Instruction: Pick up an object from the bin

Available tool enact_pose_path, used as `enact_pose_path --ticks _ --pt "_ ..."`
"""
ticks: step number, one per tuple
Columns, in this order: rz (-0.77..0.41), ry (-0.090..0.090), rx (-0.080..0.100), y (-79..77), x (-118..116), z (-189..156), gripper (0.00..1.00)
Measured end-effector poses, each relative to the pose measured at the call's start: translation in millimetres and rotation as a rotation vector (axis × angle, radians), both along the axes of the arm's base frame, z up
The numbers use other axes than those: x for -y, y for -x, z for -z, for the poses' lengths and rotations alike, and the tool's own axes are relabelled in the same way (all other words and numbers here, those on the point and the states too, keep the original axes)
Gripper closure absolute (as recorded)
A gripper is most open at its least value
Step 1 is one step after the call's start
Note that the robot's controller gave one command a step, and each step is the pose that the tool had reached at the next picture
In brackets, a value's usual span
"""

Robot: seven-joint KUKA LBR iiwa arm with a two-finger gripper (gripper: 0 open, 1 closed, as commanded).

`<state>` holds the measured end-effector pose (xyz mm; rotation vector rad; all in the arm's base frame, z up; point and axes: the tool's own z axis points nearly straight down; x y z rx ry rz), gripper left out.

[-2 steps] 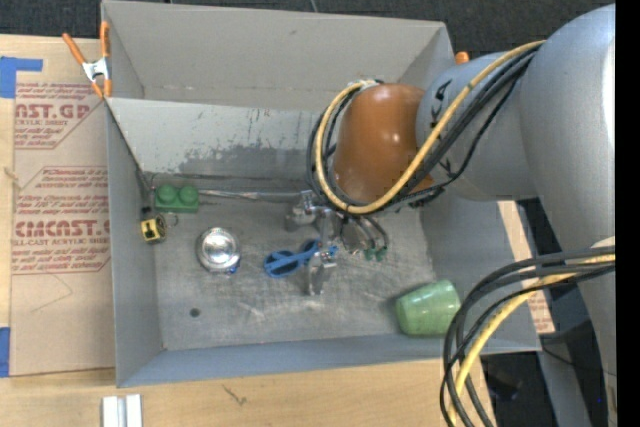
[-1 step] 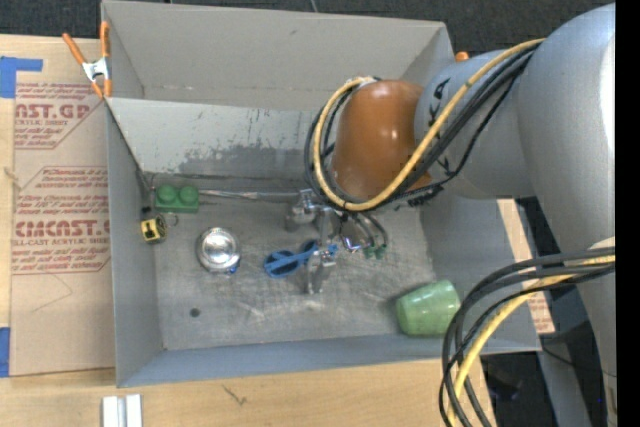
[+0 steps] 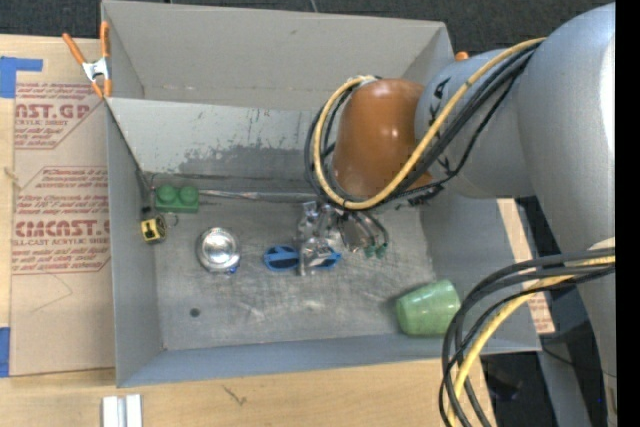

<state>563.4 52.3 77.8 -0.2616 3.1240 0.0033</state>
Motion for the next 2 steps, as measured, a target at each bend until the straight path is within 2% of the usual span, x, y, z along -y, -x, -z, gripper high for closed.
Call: enact_pose_path --ticks 2 --pt "-0.001 0.002 0.003 -3.6 -1.5 -111.8 1.0"
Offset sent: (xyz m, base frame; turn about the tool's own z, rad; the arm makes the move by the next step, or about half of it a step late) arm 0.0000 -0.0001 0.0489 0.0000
